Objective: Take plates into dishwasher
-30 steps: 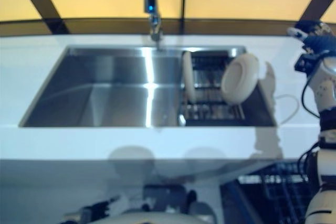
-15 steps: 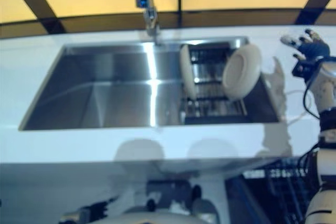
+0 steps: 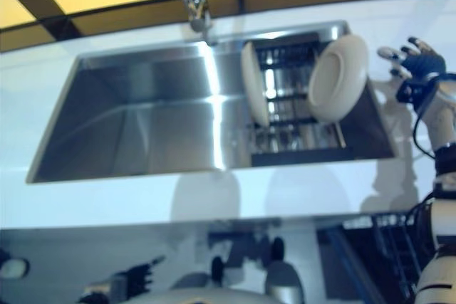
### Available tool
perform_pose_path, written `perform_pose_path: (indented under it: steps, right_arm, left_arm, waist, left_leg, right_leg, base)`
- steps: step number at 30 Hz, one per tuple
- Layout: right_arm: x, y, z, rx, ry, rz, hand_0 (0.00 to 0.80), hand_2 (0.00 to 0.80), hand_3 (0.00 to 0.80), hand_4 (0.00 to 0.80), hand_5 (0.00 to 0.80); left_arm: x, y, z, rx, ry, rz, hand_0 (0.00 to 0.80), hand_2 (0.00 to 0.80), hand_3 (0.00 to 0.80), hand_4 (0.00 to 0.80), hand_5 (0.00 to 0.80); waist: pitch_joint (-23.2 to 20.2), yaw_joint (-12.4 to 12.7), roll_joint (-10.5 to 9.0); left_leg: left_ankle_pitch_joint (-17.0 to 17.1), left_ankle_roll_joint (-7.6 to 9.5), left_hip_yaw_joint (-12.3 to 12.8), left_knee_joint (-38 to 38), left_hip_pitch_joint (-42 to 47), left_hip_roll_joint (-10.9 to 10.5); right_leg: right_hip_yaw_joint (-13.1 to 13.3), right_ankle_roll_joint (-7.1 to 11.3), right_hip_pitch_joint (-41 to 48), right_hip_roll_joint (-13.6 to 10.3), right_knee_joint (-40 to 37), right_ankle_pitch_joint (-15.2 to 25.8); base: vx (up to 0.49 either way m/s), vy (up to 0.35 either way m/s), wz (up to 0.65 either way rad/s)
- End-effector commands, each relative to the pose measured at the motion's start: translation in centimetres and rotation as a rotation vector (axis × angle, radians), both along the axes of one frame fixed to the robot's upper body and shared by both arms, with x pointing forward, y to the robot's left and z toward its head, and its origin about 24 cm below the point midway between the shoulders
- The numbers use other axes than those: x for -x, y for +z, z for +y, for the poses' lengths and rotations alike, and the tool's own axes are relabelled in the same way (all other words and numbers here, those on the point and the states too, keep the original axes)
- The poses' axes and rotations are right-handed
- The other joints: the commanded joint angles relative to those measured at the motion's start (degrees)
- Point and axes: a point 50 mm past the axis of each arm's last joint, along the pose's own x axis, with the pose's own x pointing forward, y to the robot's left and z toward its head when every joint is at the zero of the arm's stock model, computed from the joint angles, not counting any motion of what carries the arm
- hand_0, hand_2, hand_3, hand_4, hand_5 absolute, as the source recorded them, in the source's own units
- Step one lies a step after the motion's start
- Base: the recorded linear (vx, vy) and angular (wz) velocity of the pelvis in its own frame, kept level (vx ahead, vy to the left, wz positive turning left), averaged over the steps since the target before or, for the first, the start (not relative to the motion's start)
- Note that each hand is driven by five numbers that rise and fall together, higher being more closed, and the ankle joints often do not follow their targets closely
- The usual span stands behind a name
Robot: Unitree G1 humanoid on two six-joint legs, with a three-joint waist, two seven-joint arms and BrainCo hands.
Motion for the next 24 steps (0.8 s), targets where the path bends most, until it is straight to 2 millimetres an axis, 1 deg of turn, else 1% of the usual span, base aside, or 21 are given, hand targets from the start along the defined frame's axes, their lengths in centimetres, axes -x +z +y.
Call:
perform_pose_path:
  steps: [1,11,14,18,24]
  right_arm:
    - [-0.6,1.8,0.3,0.055,0.013,-0.020,0.000,0.000,0.000,0.000,0.000]
    - [-0.8,2.5,0.6,0.070,0.042,-0.029,0.000,0.000,0.000,0.000,0.000]
    - [-1.0,2.6,1.0,0.077,0.056,-0.034,0.000,0.000,0.000,0.000,0.000]
    - [-1.1,2.5,1.3,0.077,0.066,-0.035,0.000,0.000,0.000,0.000,0.000]
    - [-1.2,2.4,1.5,0.081,0.073,-0.025,0.000,0.000,0.000,0.000,0.000]
  left_arm:
    - [-0.5,0.3,0.7,-0.016,-0.019,-0.005,0.000,0.000,0.000,0.000,0.000]
    - [-0.8,0.3,0.4,0.001,-0.012,-0.024,0.000,0.000,0.000,0.000,0.000]
    - [-0.7,0.3,0.2,0.008,-0.012,-0.021,0.000,0.000,0.000,0.000,0.000]
    - [-0.5,0.2,0.3,0.008,-0.019,-0.015,0.000,0.000,0.000,0.000,0.000]
    - [-0.2,0.2,0.4,0.001,-0.025,-0.002,0.000,0.000,0.000,0.000,0.000]
  waist:
    - [-0.7,0.4,-3.87]
    - [0.1,0.5,-2.45]
    - [0.0,0.6,-2.34]
    - [-0.4,0.8,-2.85]
    - [-1.6,1.3,-4.41]
  left_leg:
    - [-2.3,0.40,3.6,1.7,1.4,-1.4]
    - [-1.8,-0.02,3.7,1.5,0.9,-1.5]
    - [-1.5,-0.13,3.8,1.3,0.9,-1.5]
    - [-1.5,-0.15,3.8,1.4,1.1,-1.5]
    - [-1.6,-0.03,3.7,1.6,1.6,-1.3]
  right_leg:
    - [0.3,2.79,-4.1,-3.3,6.6,-2.7]
    - [-0.2,2.43,-4.2,-3.6,6.6,-3.0]
    - [-0.2,2.34,-3.5,-3.5,6.1,-3.1]
    - [-0.3,2.38,-2.5,-3.5,5.6,-3.1]
    - [-0.3,2.43,-0.3,-3.1,4.6,-3.2]
  base:
    - [0.000,0.000,0.00]
    - [-0.019,0.017,0.00]
    - [-0.006,0.029,0.00]
    - [0.000,0.000,0.00]
    - [0.036,0.002,0.01]
